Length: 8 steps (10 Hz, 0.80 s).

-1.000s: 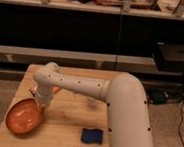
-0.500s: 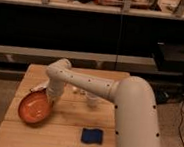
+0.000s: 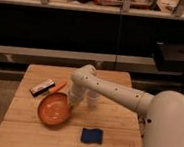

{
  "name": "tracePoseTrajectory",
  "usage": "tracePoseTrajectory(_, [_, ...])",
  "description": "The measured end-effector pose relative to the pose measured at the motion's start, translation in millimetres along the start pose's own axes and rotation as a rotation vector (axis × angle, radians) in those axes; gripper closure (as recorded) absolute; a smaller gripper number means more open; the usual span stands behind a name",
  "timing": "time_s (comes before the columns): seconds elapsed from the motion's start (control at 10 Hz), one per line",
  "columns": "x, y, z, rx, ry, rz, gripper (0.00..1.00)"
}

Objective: Drag the ceramic bowl in a circle

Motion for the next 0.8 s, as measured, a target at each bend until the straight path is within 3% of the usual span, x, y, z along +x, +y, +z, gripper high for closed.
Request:
tracePoseTrajectory(0.3, [-28.7,3.3,5.5,0.008,-0.028,-0.006,1.0])
tracePoseTrajectory(0.5, [-63.4,-18.8,18.6,0.023,-0.067,-0.015,1.0])
tracePoseTrajectory(0.8, [-105.7,-29.7,29.7,0.044,-0.124,-0.024,1.0])
